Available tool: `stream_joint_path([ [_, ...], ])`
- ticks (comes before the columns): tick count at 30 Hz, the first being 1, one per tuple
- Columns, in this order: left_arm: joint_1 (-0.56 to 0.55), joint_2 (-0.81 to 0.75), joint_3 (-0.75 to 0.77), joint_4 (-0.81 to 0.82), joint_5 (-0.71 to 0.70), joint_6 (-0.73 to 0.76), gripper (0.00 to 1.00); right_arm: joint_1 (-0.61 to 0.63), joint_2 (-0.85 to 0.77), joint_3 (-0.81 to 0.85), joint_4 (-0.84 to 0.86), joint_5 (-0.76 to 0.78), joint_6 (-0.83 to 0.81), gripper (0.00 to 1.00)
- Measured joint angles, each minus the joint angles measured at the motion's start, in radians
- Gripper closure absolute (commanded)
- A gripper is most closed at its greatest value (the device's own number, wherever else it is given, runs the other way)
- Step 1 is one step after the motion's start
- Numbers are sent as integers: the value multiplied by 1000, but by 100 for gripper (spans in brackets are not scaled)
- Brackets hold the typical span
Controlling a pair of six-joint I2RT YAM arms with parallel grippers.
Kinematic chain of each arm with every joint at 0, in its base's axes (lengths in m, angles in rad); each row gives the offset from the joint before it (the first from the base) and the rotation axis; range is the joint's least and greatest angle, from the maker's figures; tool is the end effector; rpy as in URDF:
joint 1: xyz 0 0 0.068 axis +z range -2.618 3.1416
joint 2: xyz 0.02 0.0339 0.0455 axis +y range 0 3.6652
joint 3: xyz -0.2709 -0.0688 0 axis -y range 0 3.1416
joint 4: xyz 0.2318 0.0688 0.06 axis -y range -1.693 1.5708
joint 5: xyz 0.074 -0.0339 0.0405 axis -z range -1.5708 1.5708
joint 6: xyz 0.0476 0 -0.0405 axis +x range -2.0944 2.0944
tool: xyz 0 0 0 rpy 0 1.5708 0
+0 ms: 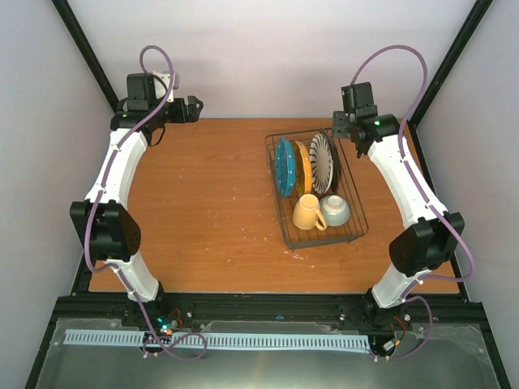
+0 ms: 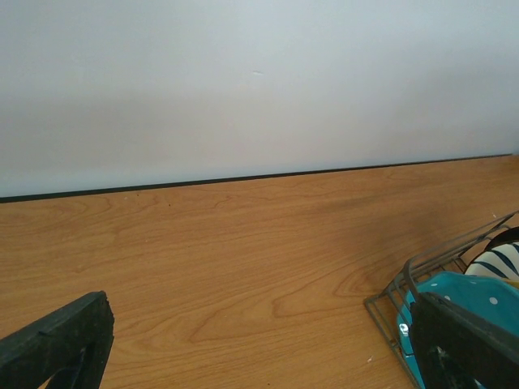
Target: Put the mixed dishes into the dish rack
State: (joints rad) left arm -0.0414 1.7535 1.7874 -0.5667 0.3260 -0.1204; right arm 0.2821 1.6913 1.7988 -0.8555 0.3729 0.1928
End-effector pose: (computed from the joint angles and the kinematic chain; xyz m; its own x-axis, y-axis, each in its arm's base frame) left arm 0.4005 -0.0318 0.3872 -0.5417 -0.0914 -0.8356 0.2516 0.9309 -0.2650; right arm 0.3538 0.0845 0.3865 -0.6417 -0.0002 -0.7669 0.1225 0.9871 -0.1027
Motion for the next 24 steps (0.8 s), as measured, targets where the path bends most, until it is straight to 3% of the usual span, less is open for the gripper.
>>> stream_joint_path([
  [19,0,10,3,20,8,-4,0,-1,-30,-52,140,-165,66,25],
  [22,0,10,3,21,18,-9,0,-2,-34,-61,158,-266,55,34],
  [24,0,10,3,23,22,-13,0,-2,-27,-58,150,-344,52,47],
])
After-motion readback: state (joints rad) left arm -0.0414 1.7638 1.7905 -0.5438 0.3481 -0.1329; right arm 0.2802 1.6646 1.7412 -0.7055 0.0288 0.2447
